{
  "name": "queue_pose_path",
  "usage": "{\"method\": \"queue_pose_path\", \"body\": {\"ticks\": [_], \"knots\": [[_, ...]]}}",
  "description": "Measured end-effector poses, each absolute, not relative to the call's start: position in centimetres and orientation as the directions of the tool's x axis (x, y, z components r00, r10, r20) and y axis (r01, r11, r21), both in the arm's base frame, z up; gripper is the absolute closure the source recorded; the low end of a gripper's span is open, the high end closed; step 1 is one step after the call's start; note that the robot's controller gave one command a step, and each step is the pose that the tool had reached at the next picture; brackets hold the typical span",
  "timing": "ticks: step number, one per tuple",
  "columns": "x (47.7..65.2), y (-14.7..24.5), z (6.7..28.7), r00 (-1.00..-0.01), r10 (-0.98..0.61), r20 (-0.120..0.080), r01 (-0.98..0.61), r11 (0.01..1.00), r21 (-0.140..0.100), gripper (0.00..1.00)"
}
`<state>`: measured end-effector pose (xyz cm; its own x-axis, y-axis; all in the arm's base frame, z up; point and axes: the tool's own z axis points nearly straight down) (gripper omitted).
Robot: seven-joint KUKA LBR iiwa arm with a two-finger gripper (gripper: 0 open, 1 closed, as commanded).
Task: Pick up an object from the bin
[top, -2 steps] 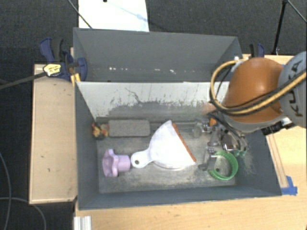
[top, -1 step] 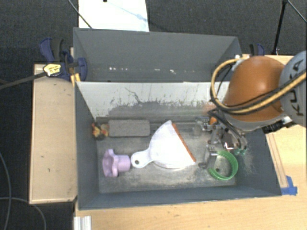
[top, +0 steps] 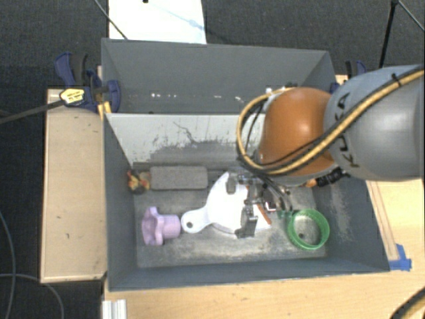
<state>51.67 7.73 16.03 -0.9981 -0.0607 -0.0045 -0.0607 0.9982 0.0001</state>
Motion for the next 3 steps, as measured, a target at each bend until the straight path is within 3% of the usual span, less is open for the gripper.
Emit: {"method": "queue_pose_path", "body": {"ticks": [1, 2, 3], "knots": [[48.4, 13.5, 16.1, -0.988, -0.155, -0.001, -0.155, 0.988, 0.004, 0.00], [49.6, 11.8, 13.3, -0.995, -0.100, -0.001, -0.100, 0.995, 0.001, 0.00], [50.8, 11.1, 6.9, -0.995, -0.096, -0.004, -0.096, 0.995, 0.001, 0.00]]}}
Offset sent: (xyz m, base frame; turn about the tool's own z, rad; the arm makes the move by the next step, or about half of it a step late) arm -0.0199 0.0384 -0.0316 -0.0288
